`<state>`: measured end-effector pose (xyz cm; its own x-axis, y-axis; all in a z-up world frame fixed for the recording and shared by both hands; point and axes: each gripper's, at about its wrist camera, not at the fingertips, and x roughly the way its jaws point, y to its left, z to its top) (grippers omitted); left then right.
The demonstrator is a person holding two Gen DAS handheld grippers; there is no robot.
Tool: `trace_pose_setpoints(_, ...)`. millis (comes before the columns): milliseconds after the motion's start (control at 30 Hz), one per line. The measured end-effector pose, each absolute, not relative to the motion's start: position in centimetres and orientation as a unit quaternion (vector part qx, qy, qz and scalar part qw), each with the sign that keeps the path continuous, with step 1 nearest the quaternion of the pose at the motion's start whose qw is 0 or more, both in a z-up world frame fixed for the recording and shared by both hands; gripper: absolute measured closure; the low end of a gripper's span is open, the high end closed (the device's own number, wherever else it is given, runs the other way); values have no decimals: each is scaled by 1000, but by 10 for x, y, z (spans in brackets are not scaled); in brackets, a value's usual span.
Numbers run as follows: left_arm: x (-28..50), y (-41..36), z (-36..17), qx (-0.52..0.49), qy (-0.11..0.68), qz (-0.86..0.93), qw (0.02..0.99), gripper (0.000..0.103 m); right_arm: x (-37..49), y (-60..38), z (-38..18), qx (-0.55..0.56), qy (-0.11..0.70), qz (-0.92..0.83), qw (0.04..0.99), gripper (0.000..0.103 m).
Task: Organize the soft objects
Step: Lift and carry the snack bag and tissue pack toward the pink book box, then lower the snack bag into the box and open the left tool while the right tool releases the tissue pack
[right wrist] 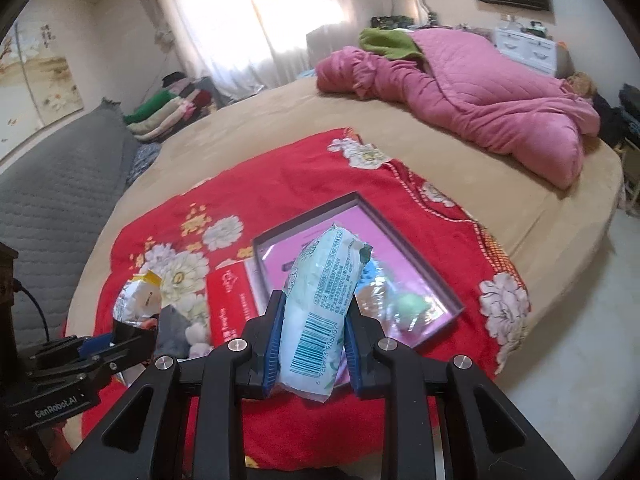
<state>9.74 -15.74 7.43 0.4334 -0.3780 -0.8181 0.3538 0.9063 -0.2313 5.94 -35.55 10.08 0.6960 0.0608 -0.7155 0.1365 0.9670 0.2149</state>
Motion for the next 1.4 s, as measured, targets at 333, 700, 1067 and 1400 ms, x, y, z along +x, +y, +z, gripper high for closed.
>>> trace_pose_setpoints(333,112,-204,64,5,496,-245,833,67,57,-388,107,132,379,-44,915,76)
trace_pose_setpoints(700,133,-237,35,18,520,-249,817,67,65,-412,101,126,388,-61,911,76)
trace_pose_setpoints(1067,146,-260,12,37,538,-249,805,67,85,-421,83,128,399,-59,906,76)
trace_pose_setpoints(1400,163,-280,-19,56,567,-254,782,67,112,-429,57,134,422,-43,895,75)
